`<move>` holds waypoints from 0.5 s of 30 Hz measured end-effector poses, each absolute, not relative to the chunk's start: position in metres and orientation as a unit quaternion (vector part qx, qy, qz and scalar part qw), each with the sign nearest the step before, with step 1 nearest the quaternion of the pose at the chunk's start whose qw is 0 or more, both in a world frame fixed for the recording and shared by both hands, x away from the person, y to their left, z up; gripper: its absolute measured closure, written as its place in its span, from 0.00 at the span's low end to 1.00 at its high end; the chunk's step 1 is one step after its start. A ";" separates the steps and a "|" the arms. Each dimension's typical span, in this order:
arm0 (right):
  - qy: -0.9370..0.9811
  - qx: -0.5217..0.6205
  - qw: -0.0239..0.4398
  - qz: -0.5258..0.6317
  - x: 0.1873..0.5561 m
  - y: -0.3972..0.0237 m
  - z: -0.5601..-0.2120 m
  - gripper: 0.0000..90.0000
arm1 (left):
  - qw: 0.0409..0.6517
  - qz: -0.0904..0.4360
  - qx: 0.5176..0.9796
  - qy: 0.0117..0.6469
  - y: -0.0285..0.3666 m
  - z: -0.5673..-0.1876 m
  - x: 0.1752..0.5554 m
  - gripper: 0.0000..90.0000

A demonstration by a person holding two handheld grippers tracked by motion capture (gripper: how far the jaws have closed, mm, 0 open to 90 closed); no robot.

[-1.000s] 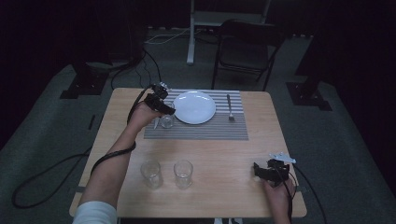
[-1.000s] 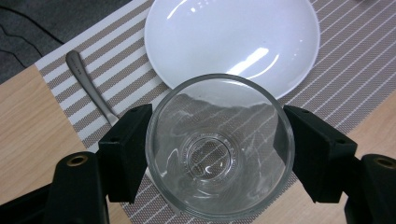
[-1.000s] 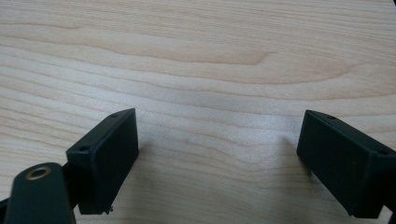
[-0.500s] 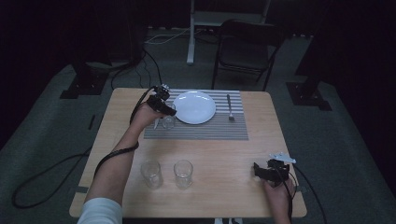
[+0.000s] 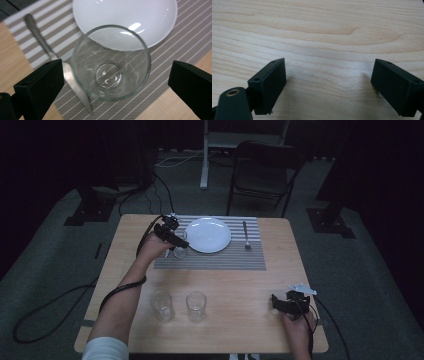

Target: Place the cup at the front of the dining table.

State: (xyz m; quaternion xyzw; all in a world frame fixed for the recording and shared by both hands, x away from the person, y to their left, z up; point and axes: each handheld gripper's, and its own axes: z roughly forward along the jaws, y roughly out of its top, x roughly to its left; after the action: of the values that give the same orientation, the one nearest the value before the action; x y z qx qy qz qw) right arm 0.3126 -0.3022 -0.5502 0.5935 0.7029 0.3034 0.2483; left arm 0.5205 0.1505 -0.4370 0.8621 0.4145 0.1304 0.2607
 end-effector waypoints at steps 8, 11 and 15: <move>0.703 0.594 0.248 0.303 0.313 -0.302 -0.550 0.14 | 0.287 0.135 0.855 0.410 0.159 -0.441 0.504 0.00; 0.703 0.594 0.248 0.303 0.313 -0.302 -0.550 0.14 | 0.293 0.141 0.850 0.414 0.162 -0.442 0.498 0.00; 0.703 0.594 0.248 0.303 0.313 -0.302 -0.550 0.14 | 0.288 0.152 0.847 0.420 0.168 -0.445 0.489 0.00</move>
State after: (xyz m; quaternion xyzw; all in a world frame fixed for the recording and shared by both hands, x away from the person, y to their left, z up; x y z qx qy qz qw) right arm 0.3126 -0.3022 -0.5502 0.5936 0.7028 0.3035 0.2482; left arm 0.4893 0.1678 -0.4452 0.8471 0.4198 0.1522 0.2881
